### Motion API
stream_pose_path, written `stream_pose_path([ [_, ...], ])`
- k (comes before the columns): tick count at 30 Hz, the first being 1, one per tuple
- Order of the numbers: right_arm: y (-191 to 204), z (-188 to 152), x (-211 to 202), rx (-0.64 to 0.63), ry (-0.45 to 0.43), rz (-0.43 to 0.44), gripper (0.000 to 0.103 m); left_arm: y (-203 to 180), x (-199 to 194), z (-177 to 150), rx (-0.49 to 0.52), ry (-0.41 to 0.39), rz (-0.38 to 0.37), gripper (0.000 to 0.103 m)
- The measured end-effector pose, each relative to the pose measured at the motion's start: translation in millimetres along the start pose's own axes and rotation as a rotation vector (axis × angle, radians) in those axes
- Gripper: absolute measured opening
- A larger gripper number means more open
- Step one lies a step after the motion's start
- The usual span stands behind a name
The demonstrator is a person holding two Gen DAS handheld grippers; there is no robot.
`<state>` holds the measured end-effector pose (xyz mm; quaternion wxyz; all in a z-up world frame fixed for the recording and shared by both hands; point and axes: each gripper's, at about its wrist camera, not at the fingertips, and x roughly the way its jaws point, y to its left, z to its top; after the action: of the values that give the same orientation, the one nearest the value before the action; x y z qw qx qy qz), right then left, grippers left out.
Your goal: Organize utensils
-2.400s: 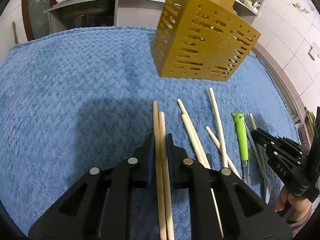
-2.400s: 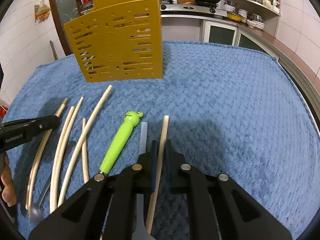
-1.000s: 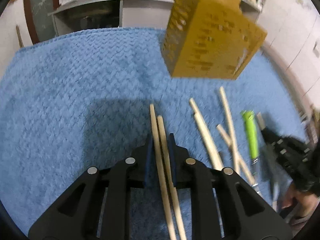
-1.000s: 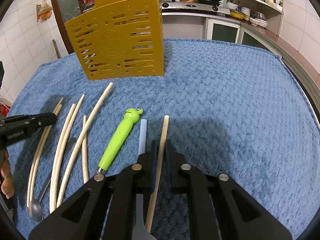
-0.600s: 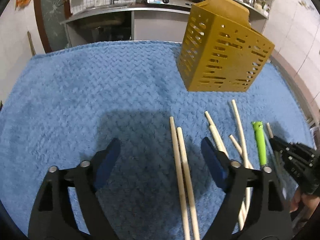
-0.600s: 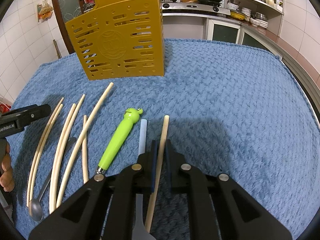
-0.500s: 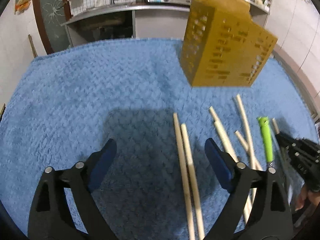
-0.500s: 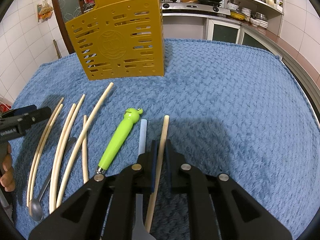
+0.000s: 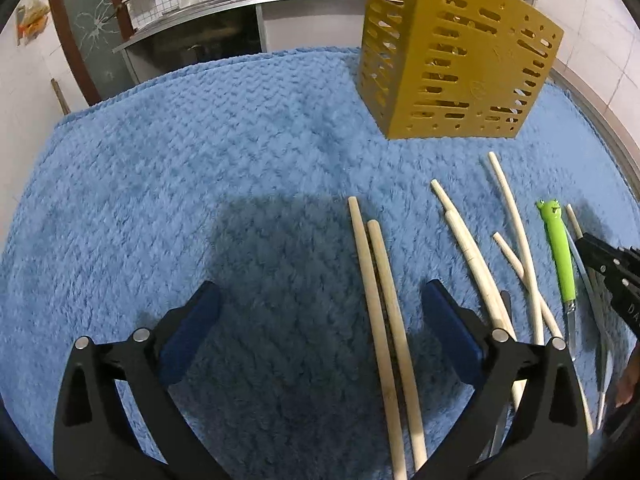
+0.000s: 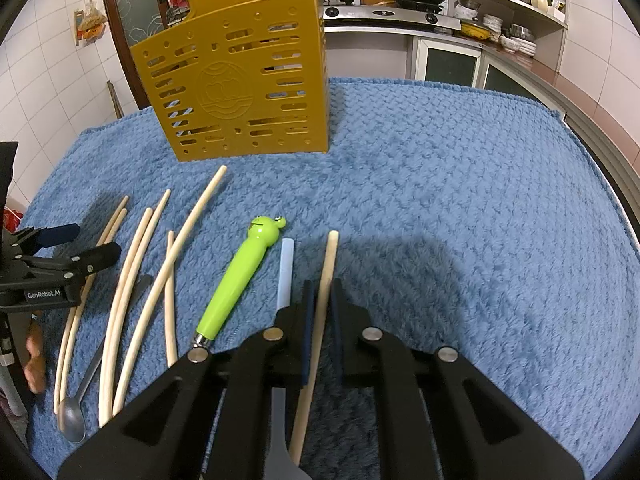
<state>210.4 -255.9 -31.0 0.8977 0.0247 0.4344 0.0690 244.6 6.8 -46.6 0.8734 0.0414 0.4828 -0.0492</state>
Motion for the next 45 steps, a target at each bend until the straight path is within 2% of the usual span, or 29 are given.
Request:
stream_pose_path([
  [26, 1.2, -3.0, 0.4, -0.013, -0.033, 0.003, 0.010, -4.0, 2.1, -5.7, 0.006, -0.043, 0.018, 0.099],
  [31, -4.3, -4.2, -0.3, 0.008, -0.035, 0.037, 0.012, -4.4, 0.5, -7.1, 0.004, -0.047, 0.020, 0.099],
  [32, -5.5, -4.3, -0.1, 0.015, -0.036, 0.077, 0.021, -4.5, 0.1, -7.6, 0.004, -0.049, 0.021, 0.099],
  [33, -6.6, -4.5, -0.3, 0.013, -0.037, 0.115, 0.036, -4.5, 0.0, -7.4, 0.004, -0.046, 0.022, 0.099],
  [34, -4.8, -4.4, 0.1, 0.002, -0.037, 0.168, 0.047, -4.8, -0.3, -7.1, 0.007, -0.042, 0.021, 0.099],
  [35, -1.2, -4.6, 0.4, -0.015, -0.035, 0.193, 0.067, -5.5, -0.8, -7.0, 0.014, -0.044, 0.020, 0.099],
  [37, 7.9, -5.0, 0.3, -0.044, -0.037, 0.117, 0.070, -4.5, -1.4, -6.2, 0.015, -0.042, 0.015, 0.099],
  [42, 8.2, -2.1, -7.3, -0.039, -0.077, 0.039, 0.070, 5.9, -10.8, 0.2, -0.033, -0.065, 0.024, 0.097],
  [44, 2.6, 0.3, -11.6, -0.021, -0.094, 0.003, 0.069, 10.0, -13.3, 2.4, -0.046, -0.067, 0.007, 0.093],
  [45, -0.6, 1.2, -12.9, -0.007, -0.096, -0.009, 0.068, 12.2, -14.5, 3.3, -0.057, -0.066, -0.003, 0.088],
])
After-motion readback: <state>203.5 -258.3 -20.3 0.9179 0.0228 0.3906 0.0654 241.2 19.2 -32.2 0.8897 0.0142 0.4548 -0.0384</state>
